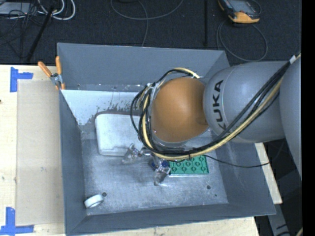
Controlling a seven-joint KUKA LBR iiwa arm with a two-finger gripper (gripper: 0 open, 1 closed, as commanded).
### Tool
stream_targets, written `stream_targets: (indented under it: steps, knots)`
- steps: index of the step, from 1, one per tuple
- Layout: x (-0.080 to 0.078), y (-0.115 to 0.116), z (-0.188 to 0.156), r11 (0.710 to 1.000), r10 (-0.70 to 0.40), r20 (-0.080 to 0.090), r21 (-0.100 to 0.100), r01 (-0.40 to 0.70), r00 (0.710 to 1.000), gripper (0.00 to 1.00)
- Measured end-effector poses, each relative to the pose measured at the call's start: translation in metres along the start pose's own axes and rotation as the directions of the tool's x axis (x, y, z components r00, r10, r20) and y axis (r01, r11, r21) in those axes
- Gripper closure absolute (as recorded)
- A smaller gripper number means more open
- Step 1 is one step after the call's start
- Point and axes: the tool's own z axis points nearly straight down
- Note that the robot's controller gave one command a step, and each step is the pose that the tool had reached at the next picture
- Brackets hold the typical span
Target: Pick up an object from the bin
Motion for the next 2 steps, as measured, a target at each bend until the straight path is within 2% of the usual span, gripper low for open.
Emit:
stream_targets:
  steps: [1,2]
  knots:
    - [-0.017,-0.009,0.06,0.995,-0.097,-0.004,-0.004,0.097,0.995,0.0]
    - [-0.017,-0.022,-0.046,0.98,0.201,0.004,0.002,-0.201,0.98,0.0]
